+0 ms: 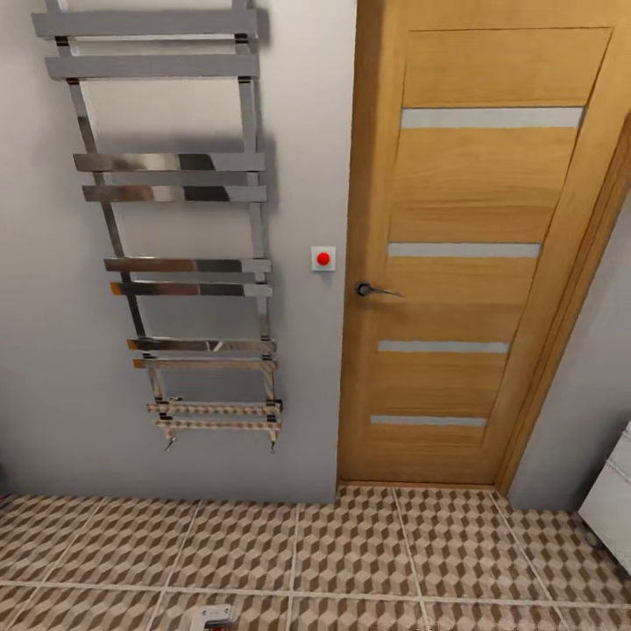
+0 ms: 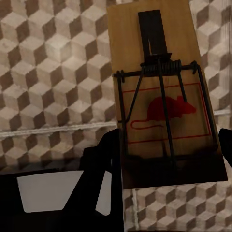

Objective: Take the four mousetraps from the cabinet in the bathroom and place them on the bathroom floor. Make sure all four end up on the same floor surface, and ensure that at least two of them are either under or directly next to the same bathroom sink.

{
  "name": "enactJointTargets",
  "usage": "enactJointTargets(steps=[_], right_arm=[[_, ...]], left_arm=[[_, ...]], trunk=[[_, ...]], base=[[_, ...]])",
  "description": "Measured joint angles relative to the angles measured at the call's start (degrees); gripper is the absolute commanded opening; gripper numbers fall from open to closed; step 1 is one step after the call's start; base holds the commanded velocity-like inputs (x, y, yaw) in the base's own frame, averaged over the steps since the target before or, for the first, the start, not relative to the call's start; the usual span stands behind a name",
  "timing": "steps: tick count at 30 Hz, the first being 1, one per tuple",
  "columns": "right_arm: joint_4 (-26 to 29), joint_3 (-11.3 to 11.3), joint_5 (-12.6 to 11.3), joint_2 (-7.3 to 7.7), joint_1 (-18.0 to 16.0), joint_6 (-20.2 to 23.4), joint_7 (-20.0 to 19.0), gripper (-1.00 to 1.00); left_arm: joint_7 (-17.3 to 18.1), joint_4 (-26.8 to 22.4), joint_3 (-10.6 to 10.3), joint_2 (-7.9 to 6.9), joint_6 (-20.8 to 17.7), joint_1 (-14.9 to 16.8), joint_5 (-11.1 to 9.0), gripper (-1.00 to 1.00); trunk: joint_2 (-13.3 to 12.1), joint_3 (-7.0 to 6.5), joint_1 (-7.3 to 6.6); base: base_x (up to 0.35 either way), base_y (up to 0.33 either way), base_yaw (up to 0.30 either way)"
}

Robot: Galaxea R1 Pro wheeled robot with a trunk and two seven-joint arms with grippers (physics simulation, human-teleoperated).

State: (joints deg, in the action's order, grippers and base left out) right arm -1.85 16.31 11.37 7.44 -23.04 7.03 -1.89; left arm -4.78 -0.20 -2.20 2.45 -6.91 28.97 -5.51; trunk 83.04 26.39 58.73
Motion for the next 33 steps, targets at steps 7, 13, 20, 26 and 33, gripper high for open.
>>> enactJointTargets(steps=[7, 13, 20, 26, 33], right_arm=[[0.00, -0.01, 0.06, -0.06, 0.00, -0.13, 0.43, -1.00], [0.00, 0.01, 0.06, -0.13, 0.00, -0.18, 0.53, -1.00], [0.00, 0.01, 0.06, -0.06, 0.00, -0.18, 0.53, -1.00], [0.01, 0.01, 0.07, 0.00, 0.01, -0.21, 0.53, -1.00], [0.01, 0.01, 0.07, -0.12, 0.01, -0.19, 0.53, -1.00]], left_arm=[[0.00, -0.02, 0.03, 0.23, -0.12, 0.00, -0.14, -1.00], [0.13, 0.06, 0.11, 2.17, -0.65, -1.20, -0.34, -1.00], [-0.56, 0.05, 0.08, -0.60, -0.56, -4.64, -0.45, -1.00], [-0.61, 0.04, 0.12, -3.96, -0.15, -5.75, -1.35, -1.00], [-0.47, 0.04, 0.13, -4.62, 0.10, -6.12, -2.33, -1.00]], trunk=[[0.00, 0.00, 0.00], [0.00, 0.01, 0.00], [0.00, 0.00, 0.00], [0.00, 0.00, 0.00], [0.00, 0.00, 0.00]], base=[[0.000, 0.000, -0.300], [0.000, 0.000, -0.300], [0.000, 0.000, -0.300], [0.000, 0.000, -0.300], [0.000, 0.000, -0.300]])
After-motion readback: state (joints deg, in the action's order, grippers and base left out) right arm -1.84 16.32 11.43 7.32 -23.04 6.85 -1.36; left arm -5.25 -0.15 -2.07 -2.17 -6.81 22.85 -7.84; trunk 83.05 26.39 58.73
